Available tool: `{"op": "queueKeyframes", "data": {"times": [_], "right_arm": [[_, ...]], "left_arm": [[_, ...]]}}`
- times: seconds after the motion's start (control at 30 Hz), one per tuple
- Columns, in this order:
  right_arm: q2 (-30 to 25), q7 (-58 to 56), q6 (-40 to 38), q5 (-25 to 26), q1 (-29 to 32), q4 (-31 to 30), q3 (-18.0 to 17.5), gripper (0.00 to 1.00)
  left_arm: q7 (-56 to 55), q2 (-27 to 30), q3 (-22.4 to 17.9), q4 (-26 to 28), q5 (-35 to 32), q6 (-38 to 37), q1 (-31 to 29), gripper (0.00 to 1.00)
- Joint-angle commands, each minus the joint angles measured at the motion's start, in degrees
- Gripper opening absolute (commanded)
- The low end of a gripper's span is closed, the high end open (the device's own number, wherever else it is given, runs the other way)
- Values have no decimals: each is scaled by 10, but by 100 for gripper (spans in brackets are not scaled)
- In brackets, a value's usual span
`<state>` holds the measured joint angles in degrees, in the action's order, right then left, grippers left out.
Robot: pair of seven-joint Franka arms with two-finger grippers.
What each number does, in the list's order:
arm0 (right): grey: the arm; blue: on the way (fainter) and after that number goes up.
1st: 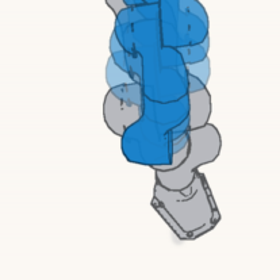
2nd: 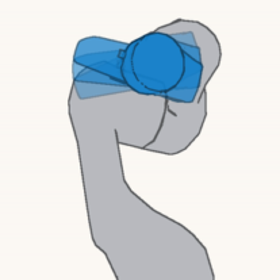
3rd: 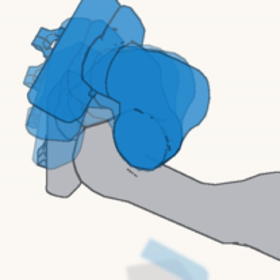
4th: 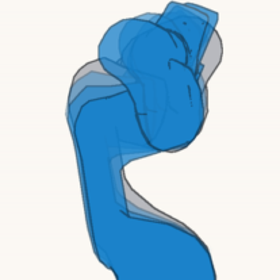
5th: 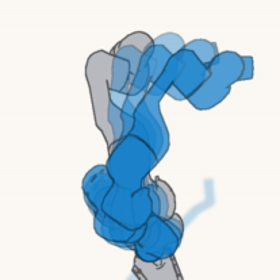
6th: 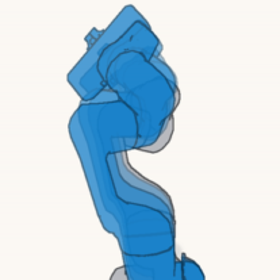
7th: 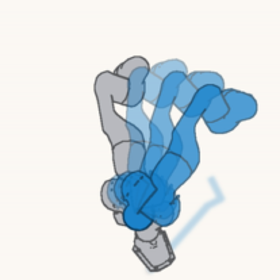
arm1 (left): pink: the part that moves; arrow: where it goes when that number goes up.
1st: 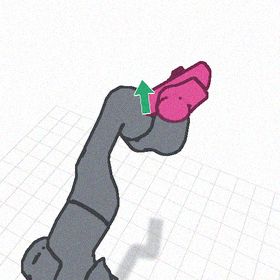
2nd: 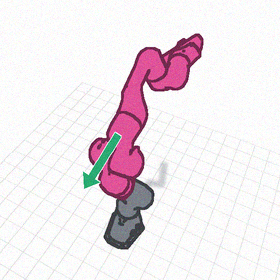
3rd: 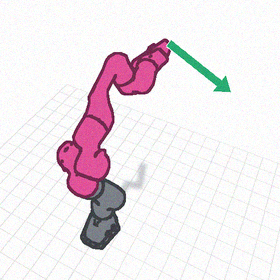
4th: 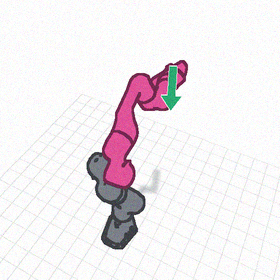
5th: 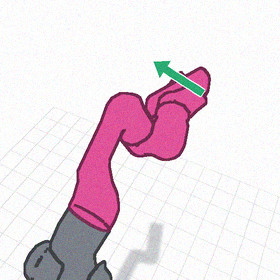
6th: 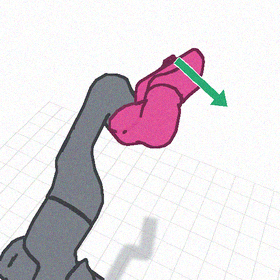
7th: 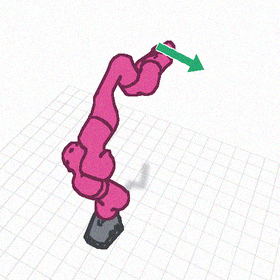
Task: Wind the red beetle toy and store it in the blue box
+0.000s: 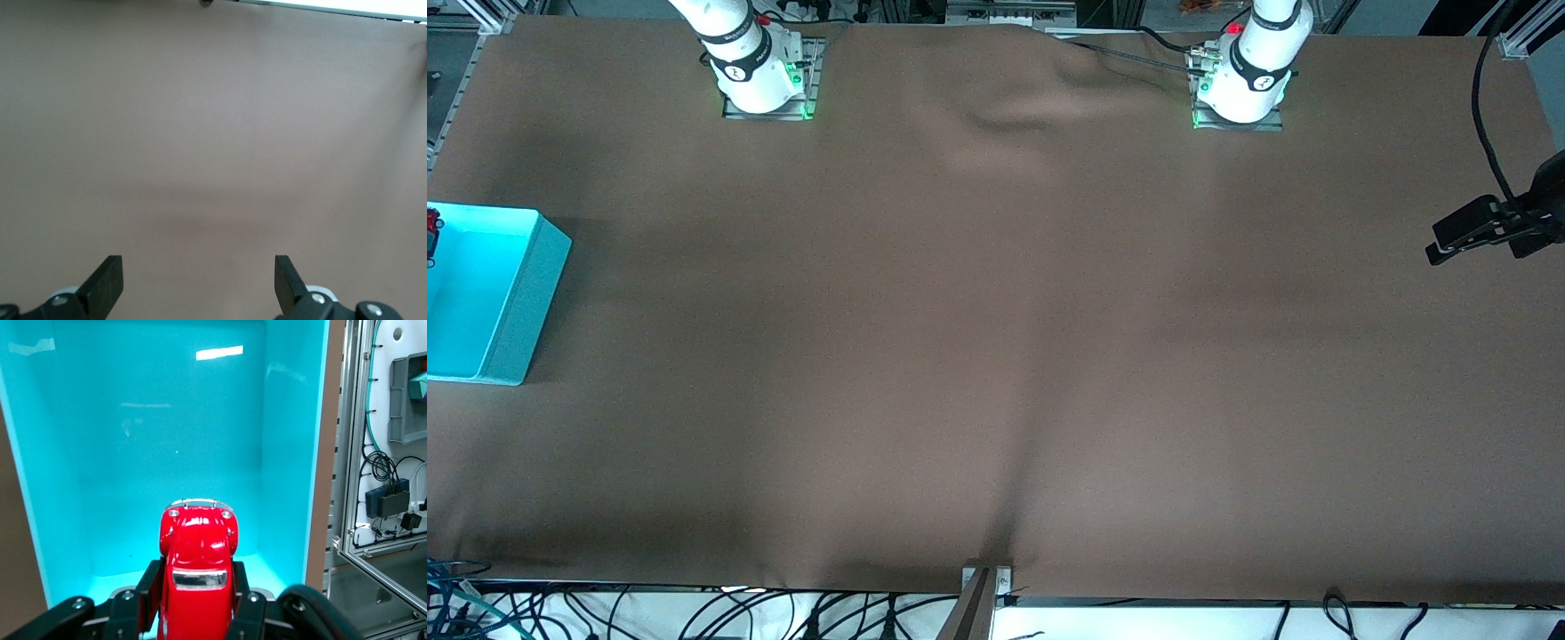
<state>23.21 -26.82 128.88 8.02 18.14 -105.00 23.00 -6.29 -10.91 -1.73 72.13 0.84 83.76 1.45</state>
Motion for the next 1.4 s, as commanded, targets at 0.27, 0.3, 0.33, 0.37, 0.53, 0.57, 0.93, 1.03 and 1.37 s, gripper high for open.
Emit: {"op": "queueKeyframes", "data": {"times": [0.27,0.3,0.33,0.37,0.53,0.57,0.93,1.03,1.37], "right_arm": [[111,-52,18,-95,62,83,-24,0],[117,-53,25,-100,65,85,-25,0],[122,-53,33,-102,67,85,-26,0],[126,-53,39,-103,68,85,-29,0],[147,-52,64,-106,82,86,-43,0],[150,-52,68,-106,85,86,-45,0],[163,-53,78,-104,92,86,-53,0],[167,-51,78,-105,92,85,-53,17],[164,-53,77,-104,91,86,-54,38]], "left_arm": [[6,5,-3,4,11,-3,0,100],[6,5,-3,4,11,-3,0,100],[6,5,-3,4,11,-3,0,100],[6,5,-3,4,11,-3,0,100],[6,5,-3,4,11,-3,0,100],[6,5,-3,4,11,-3,0,100],[6,4,-3,4,11,-3,0,100],[6,5,-3,4,11,-3,0,100],[6,4,-3,4,11,-3,0,100]]}}
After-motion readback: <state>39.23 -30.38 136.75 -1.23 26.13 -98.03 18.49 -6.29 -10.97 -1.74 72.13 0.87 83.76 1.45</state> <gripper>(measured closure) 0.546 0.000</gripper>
